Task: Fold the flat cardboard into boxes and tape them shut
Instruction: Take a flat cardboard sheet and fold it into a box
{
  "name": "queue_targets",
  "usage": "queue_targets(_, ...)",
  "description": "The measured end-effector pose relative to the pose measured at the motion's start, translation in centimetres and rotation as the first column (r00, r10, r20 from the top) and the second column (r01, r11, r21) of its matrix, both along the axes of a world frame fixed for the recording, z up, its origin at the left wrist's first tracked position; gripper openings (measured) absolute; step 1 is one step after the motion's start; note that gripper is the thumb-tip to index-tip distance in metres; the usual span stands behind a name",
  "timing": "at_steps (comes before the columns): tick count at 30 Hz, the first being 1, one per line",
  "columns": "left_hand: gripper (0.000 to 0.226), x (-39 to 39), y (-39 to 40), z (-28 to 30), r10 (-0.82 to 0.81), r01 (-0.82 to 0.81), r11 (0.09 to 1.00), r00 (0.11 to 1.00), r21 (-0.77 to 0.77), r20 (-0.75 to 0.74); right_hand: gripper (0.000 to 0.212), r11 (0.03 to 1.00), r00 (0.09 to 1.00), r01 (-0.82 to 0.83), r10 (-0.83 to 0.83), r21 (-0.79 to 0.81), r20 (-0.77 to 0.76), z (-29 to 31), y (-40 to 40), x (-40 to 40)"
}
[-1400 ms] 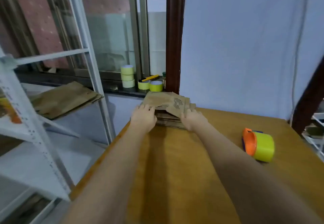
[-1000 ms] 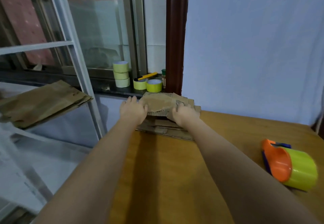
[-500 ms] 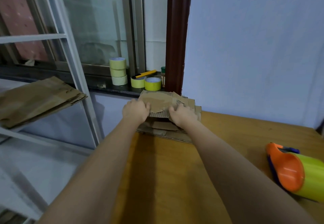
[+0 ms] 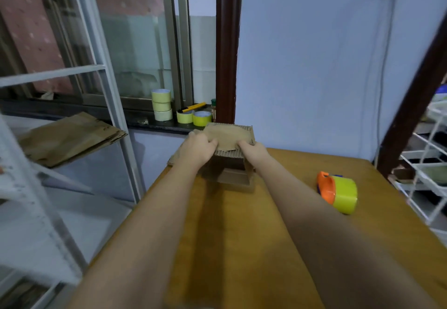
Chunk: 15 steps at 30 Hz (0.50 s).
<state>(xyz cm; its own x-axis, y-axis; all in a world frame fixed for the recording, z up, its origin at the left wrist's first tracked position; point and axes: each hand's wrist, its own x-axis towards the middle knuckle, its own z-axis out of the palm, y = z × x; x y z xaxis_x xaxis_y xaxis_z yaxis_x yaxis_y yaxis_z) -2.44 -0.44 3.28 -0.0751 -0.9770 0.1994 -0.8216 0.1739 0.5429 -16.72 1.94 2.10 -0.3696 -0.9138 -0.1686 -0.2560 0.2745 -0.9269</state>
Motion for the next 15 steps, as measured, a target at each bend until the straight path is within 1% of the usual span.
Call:
queue_targets(1,0.033,-0.1,1.6,0.3,0.000,0.001,1.000,0.999,0.019,-0.053,0.061,1.000,1.000,-0.004,0.004,0.002,0.005,0.1,1.4,-0.3)
queue_targets(2,0.033,-0.3,3.0,0.4,0.000,0.004,1.000,0.993,0.028,-0.118,0.058,1.000,1.000,-0.001,0.001,0.010,0.007,0.3,3.2,-0.5)
queue_targets(3,0.036,-0.7,4.5,0.6,0.012,0.005,0.997,0.975,0.074,-0.220,0.056,1.000,1.000,0.007,-0.007,0.000,0.017,0.2,4.6,-0.9)
queue_targets(5,0.046,-1.6,7.3,0.8,0.086,0.011,0.978,0.888,0.209,-0.451,0.058,1.000,0.999,0.026,-0.026,0.009,0.029,-0.1,7.5,-1.7)
queue_targets(6,0.050,-2.1,8.4,0.5,0.118,0.029,0.965,0.842,0.261,-0.526,0.058,0.999,0.999,0.037,-0.038,0.023,0.034,-0.1,9.1,-2.1)
queue_targets(7,0.048,-2.5,9.7,0.4,0.132,0.049,0.955,0.813,0.294,-0.567,0.058,0.998,0.998,0.053,-0.054,0.026,0.039,-0.3,10.4,-2.7)
queue_targets(8,0.040,-2.8,11.2,0.4,0.129,0.073,0.950,0.795,0.304,-0.592,0.058,0.997,0.996,0.075,-0.076,0.027,0.039,-0.4,12.0,-3.1)
queue_targets(10,0.009,-3.1,13.7,-0.2,0.161,0.069,0.938,0.781,0.340,-0.604,0.059,0.993,0.993,0.111,-0.112,0.025,0.029,-0.7,14.8,-3.9)
queue_targets(12,0.016,-3.4,16.2,-0.9,0.172,0.102,0.927,0.740,0.361,-0.650,0.061,0.989,0.989,0.144,-0.144,0.022,0.019,-1.3,17.3,-4.7)
queue_targets(14,0.006,-3.8,18.4,-1.7,0.162,0.147,0.918,0.711,0.370,-0.684,0.064,0.988,0.988,0.147,-0.149,0.036,0.038,-1.9,19.7,-5.1)
queue_targets(15,0.014,-4.0,19.4,-2.2,0.151,0.171,0.914,0.696,0.367,-0.702,0.065,0.988,0.987,0.148,-0.150,0.039,0.054,-2.2,20.8,-5.2)
